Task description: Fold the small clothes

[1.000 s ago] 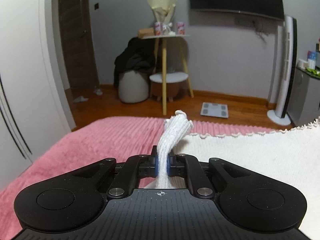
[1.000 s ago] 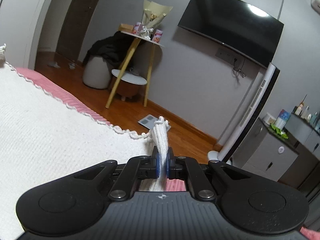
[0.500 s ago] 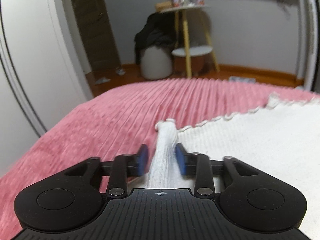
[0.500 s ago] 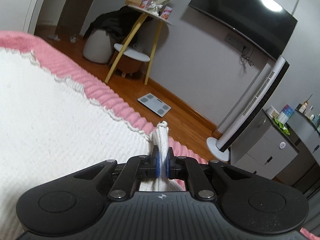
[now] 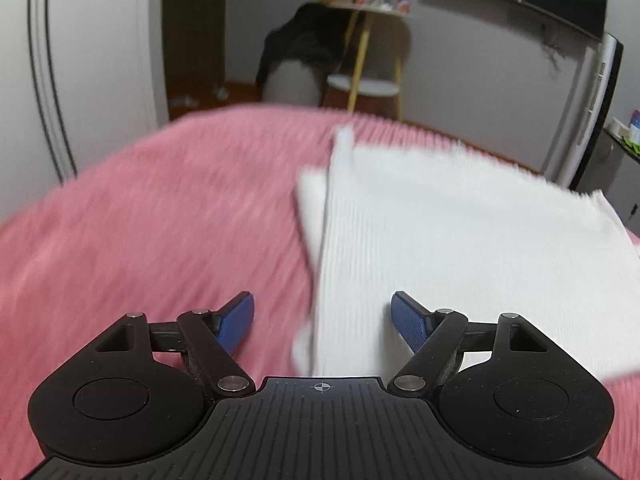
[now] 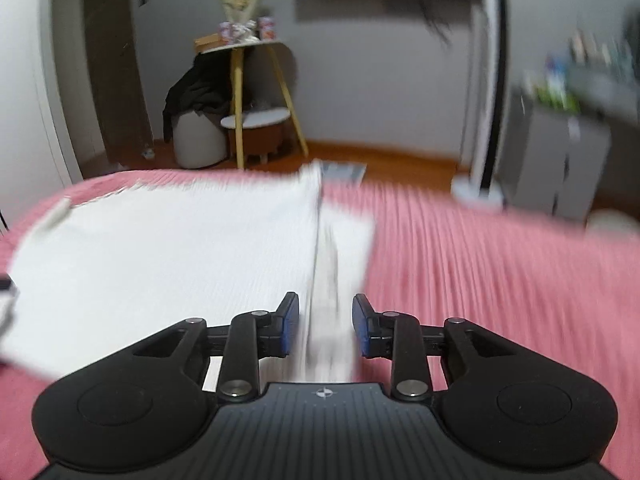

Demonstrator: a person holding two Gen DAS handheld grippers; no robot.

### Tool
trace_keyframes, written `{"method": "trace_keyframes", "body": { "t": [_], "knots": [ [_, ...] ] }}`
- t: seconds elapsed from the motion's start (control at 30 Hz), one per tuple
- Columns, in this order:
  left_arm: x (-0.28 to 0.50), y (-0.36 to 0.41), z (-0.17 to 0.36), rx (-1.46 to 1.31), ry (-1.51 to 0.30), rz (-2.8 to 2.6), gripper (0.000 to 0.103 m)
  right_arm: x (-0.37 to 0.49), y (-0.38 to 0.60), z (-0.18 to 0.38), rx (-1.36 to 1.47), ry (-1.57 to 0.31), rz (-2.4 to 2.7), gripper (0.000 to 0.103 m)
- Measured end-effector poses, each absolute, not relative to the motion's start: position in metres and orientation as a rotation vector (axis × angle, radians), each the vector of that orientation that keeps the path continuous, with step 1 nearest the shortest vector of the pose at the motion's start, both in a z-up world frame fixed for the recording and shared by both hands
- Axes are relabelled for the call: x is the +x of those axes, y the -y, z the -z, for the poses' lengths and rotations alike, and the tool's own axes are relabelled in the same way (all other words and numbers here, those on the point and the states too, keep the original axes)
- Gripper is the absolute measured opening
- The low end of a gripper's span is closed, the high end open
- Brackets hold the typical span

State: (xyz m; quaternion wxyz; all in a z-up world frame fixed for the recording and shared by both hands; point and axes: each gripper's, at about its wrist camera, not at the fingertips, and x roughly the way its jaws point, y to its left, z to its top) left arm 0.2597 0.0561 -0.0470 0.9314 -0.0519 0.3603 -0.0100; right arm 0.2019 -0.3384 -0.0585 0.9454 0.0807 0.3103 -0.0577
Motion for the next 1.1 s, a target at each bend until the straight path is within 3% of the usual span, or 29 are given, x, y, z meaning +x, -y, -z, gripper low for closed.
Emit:
{"method": "trace_keyframes", "body": {
  "t": [0.3, 0.37, 0.43, 0.53, 0.7, 0.83, 1.1],
  "knots": [
    [0.242, -0.071, 0.054, -0.322, -0.781, 0.088, 0.077, 0.182, 0.350, 0.078, 0.375, -0.643, 0.067, 0.030],
    [0.249, -0.069, 0.055, -0.330, -0.802, 0.052, 0.059, 0.187, 0.350, 0.083, 0.401, -0.656, 0.074, 0.027],
    [0.255, -0.069, 0.054, -0.327, -0.817, 0.031, 0.047, 0.190, 0.347, 0.087, 0.407, -0.663, 0.076, 0.009],
    [0.258, -0.073, 0.048, -0.328, -0.822, 0.007, 0.020, 0.192, 0.342, 0.081, 0.332, -0.647, 0.077, 0.008],
    [0.258, -0.071, 0.044, -0.283, -0.835, -0.020, 0.018, 0.183, 0.332, 0.073, 0.167, -0.572, 0.181, 0.007],
    [0.261, -0.063, 0.048, -0.194, -0.850, -0.025, 0.019, 0.187, 0.322, 0.091, 0.062, -0.618, 0.221, 0.007],
    [0.258, -0.051, 0.049, -0.071, -0.835, -0.054, 0.034, 0.189, 0.321, 0.092, 0.026, -0.640, 0.228, 0.012]
  ]
}}
